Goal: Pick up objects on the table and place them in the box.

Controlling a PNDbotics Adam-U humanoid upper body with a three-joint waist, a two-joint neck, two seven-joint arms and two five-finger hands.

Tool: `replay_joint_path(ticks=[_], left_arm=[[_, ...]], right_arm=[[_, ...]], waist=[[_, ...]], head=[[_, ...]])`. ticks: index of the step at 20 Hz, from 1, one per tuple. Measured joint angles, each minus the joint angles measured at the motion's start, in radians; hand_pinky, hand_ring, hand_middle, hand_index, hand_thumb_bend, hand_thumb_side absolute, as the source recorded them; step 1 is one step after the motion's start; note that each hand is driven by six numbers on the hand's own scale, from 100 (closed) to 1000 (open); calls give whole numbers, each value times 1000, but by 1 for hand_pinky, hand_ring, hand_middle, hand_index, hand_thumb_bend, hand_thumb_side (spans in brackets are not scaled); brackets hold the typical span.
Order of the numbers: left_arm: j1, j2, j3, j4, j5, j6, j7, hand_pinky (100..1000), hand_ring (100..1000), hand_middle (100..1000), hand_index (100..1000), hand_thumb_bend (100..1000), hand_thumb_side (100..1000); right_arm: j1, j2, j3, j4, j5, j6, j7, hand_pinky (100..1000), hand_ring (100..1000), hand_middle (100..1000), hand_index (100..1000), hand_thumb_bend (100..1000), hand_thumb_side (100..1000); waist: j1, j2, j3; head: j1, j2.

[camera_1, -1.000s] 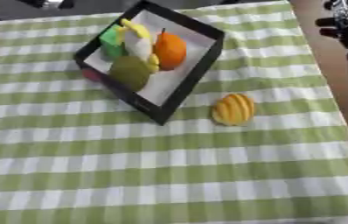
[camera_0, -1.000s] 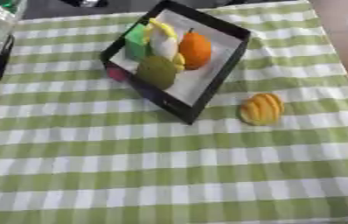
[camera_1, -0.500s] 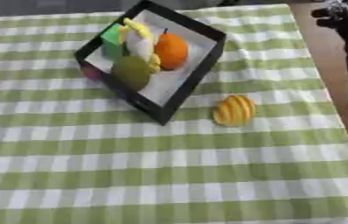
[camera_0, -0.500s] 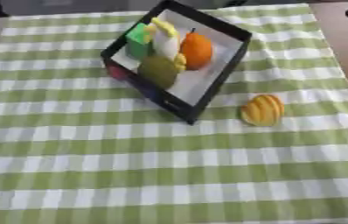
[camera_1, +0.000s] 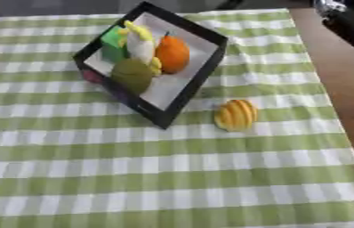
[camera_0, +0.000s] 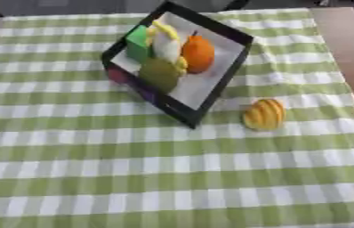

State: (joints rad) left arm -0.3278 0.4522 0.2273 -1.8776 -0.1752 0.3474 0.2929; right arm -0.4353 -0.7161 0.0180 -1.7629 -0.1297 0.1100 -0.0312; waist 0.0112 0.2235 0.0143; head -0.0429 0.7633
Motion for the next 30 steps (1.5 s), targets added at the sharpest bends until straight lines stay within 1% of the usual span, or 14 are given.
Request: replay_joint_path(ticks=[1, 2, 3, 5, 7, 10, 17, 23, 27, 29, 30], left_arm=[[24, -2, -16, -6, 80, -43, 91, 727, 659, 679, 833, 649, 408], [42, -5, -31, -7, 144, -86, 167, 730, 663, 692, 848, 630, 414], [57, -5, -41, -4, 182, -118, 218, 729, 662, 691, 847, 630, 415], [79, -16, -51, 10, 212, -159, 280, 728, 659, 688, 846, 632, 417], [91, -26, -53, 25, 219, -178, 312, 728, 659, 686, 845, 633, 421], [101, -33, -54, 36, 220, -189, 332, 730, 660, 685, 846, 634, 423], [109, -39, -56, 35, 220, -194, 341, 732, 661, 684, 844, 635, 427], [112, -40, -56, 34, 220, -190, 341, 732, 661, 681, 842, 635, 426], [115, -40, -57, 34, 220, -187, 340, 733, 661, 680, 842, 635, 430], [115, -44, -58, 32, 220, -186, 339, 733, 661, 680, 842, 635, 429], [115, -47, -58, 31, 220, -185, 339, 733, 661, 679, 842, 635, 427]], right_arm=[[-6, -21, 12, -8, 23, -8, 27, 818, 766, 790, 896, 100, 340], [-12, -41, 24, -15, 49, -16, 56, 824, 771, 789, 889, 100, 183], [-18, -61, 36, -20, 76, -24, 85, 826, 773, 789, 887, 100, 155], [-32, -101, 62, -26, 128, -43, 145, 830, 777, 787, 882, 100, 144], [-42, -139, 86, -29, 169, -64, 198, 832, 779, 787, 881, 100, 149], [-49, -188, 115, -30, 202, -89, 255, 836, 788, 797, 884, 100, 160], [-29, -279, 164, -55, 228, -135, 356, 841, 802, 814, 900, 100, 204], [-29, -315, 192, -79, 230, -179, 439, 842, 805, 818, 907, 100, 248], [-43, -331, 218, -91, 229, -190, 494, 841, 806, 821, 917, 100, 259], [-50, -333, 231, -92, 229, -190, 512, 841, 806, 808, 918, 100, 287], [-50, -333, 238, -92, 230, -188, 519, 839, 801, 794, 907, 100, 321]], waist=[[0, 0, -1], [0, 0, -2], [0, 0, -3], [0, 0, -5], [0, 0, -5], [0, 0, -6], [0, 0, -5], [0, 0, -1], [0, 0, 2], [0, 0, 6], [0, 0, 9]], head=[[3, 0], [4, 0], [5, 0], [5, 0], [5, -1], [5, -1], [5, -8], [3, -9], [-2, -9], [-4, -9], [-4, -9]])
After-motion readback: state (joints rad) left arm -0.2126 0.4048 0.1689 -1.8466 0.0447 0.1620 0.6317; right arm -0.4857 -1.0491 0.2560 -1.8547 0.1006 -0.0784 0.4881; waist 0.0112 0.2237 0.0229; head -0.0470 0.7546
